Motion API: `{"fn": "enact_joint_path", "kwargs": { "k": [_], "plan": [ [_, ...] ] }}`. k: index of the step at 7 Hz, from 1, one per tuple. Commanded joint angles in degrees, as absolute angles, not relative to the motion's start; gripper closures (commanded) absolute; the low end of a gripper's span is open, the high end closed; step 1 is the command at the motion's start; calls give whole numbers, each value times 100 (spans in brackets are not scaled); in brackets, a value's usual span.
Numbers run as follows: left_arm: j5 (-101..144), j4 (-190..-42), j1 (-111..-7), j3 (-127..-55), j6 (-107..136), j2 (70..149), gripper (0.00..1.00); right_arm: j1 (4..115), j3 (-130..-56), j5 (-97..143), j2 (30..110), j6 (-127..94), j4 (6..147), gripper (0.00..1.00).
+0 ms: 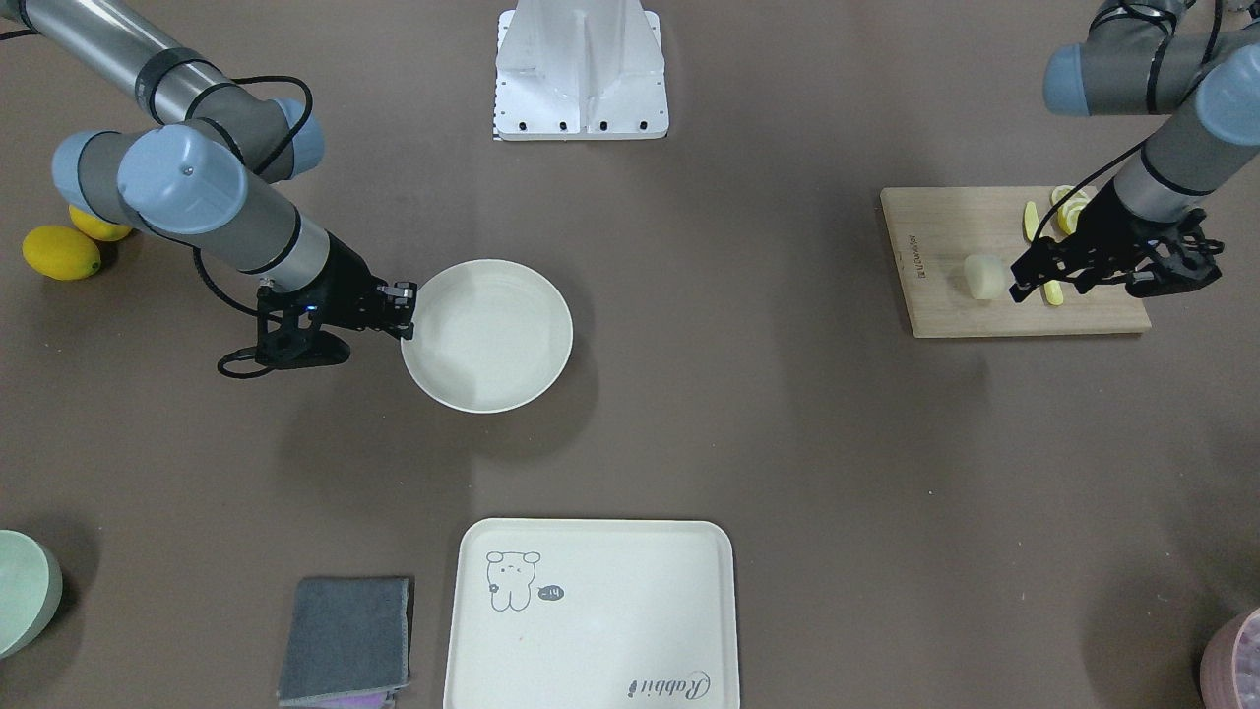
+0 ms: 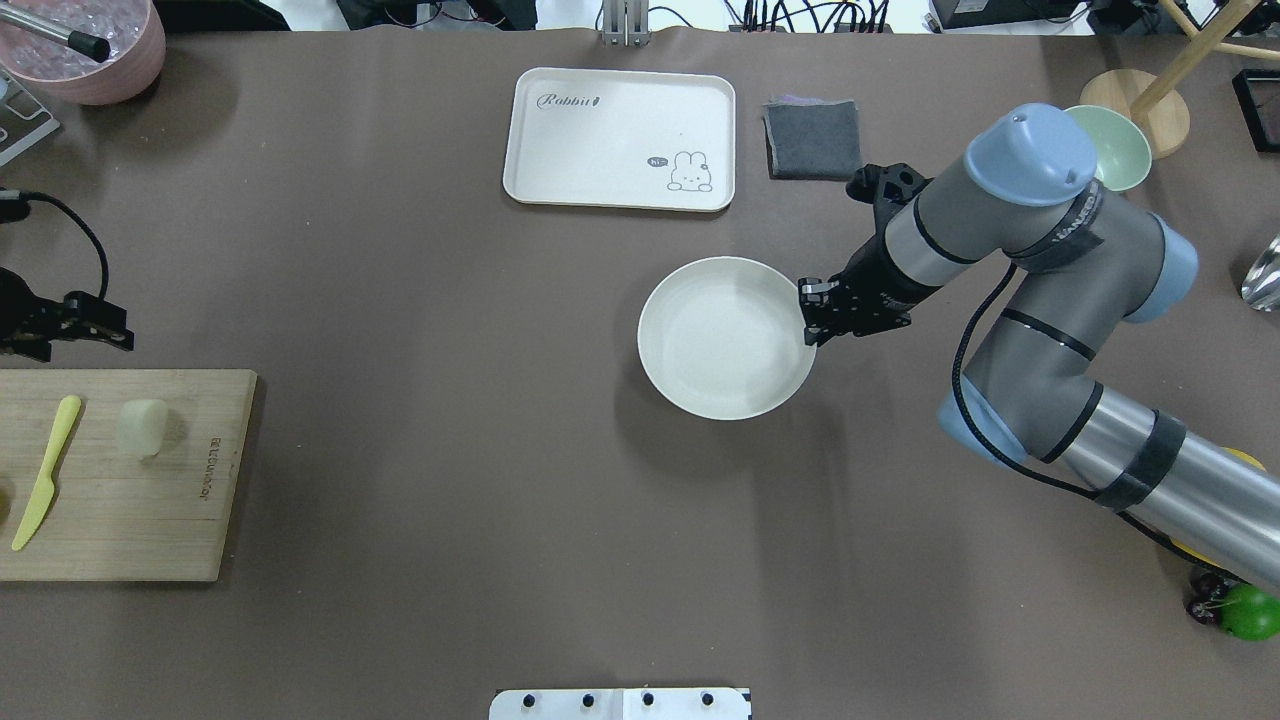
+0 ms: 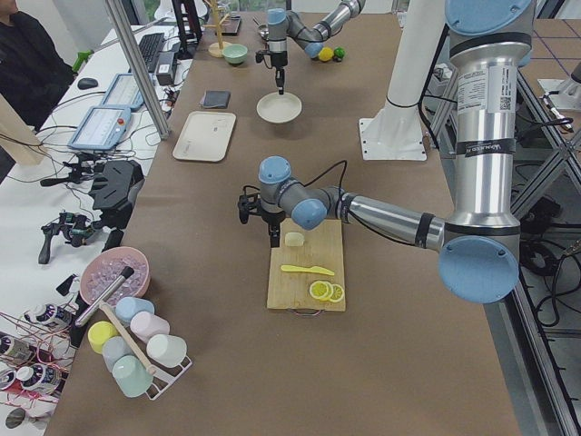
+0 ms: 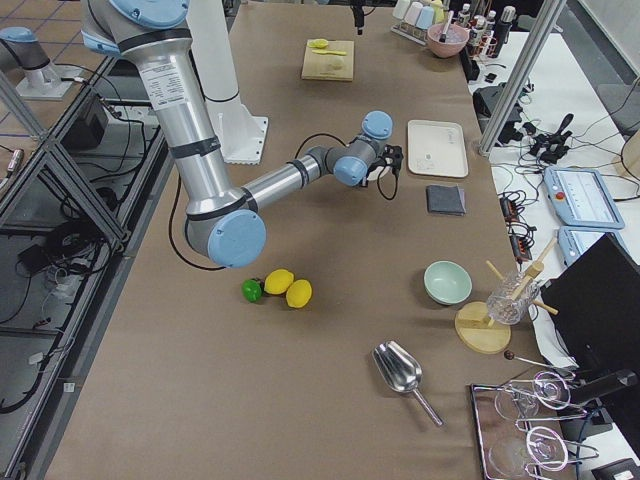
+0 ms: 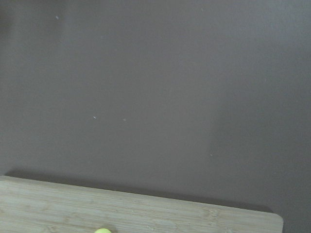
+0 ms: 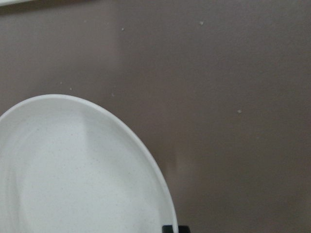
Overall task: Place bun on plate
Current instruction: 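Slide the plate toward table center with right gripper while left gripper grasps white bun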
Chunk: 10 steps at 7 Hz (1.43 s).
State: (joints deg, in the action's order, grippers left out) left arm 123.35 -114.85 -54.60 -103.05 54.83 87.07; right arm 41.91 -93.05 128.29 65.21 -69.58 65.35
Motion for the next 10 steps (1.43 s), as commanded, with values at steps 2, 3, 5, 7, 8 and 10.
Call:
{"fn": "enact_joint_path", "kwargs": {
  "k": [2,3,5,7,8,10],
  "plan": [
    [12068,-11663,-4792,-10292,5801,8622,12,3832,-9290,12604,6346,-7127,6521,100],
    [12059,-11654,-4686,-10248,5792,8613,16,3797,-9290,12595,6328,-7145,6521,100],
    [12059,-11646,-4667,-10222,5783,8570,28,3762,-9290,12577,6328,-7146,6521,100],
    [12050,-11646,-4667,-10213,5783,8517,49,3735,-9290,12551,6284,-7145,6521,100],
    [11963,-11637,-4667,-10213,5783,8491,56,3727,-9290,12533,6249,-7137,6513,28],
    [11944,-11619,-4667,-10283,5792,8516,65,3700,-9360,12147,6249,-7233,6504,0]
  ]
}}
